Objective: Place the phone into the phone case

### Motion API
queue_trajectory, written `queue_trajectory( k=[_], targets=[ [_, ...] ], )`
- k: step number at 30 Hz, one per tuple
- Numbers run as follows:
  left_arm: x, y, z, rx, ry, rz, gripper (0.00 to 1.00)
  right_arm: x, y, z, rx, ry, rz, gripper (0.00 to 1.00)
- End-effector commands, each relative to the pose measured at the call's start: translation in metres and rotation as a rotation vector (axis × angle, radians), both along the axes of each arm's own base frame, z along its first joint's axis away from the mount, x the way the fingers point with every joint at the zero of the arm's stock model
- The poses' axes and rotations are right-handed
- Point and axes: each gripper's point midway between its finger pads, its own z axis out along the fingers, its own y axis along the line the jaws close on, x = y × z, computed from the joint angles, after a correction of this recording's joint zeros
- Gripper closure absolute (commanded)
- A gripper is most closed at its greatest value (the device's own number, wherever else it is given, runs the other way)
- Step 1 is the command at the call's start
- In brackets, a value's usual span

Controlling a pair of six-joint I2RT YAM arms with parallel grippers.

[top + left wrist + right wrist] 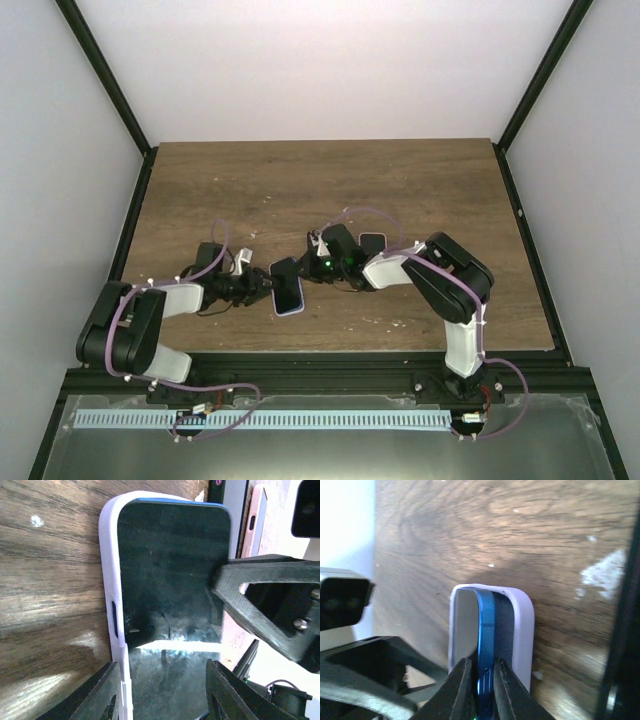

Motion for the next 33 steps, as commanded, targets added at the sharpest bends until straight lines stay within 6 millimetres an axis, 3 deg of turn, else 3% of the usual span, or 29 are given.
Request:
queue_trajectory(
  k=[1, 5, 12, 17, 24, 33],
  targets=[
    [0.0, 0.0, 0.007, 0.015, -0.021, -0.011, 0.52, -0.025, -0.025, -0.049, -0.206, 0.05, 0.004, 0.87],
    [-0.002, 0.001, 0.009, 0.025, -0.014, -0.007, 0.52, -0.023, -0.028, -0.041, -0.236, 0.024, 0.009, 0.79],
    [0.004, 0.008, 0.014, 0.091, -0.045, 0.008, 0.51, -0.019, -0.032, -0.006, -0.258, -0.05, 0.027, 0.64],
    [0.015, 0.009, 0.012, 0.121, -0.048, 0.0, 0.5, -0.023, -0.04, -0.004, -0.291, -0.054, 0.028, 0.59],
    [0.025, 0.007, -0.003, 0.141, -0.027, -0.011, 0.51, -0.031, -0.039, -0.008, -0.258, -0.037, 0.047, 0.75],
    [0.021, 0.004, -0.017, 0.125, 0.012, -0.025, 0.53, -0.032, -0.029, -0.008, -0.222, -0.043, 0.083, 0.89]
  ],
)
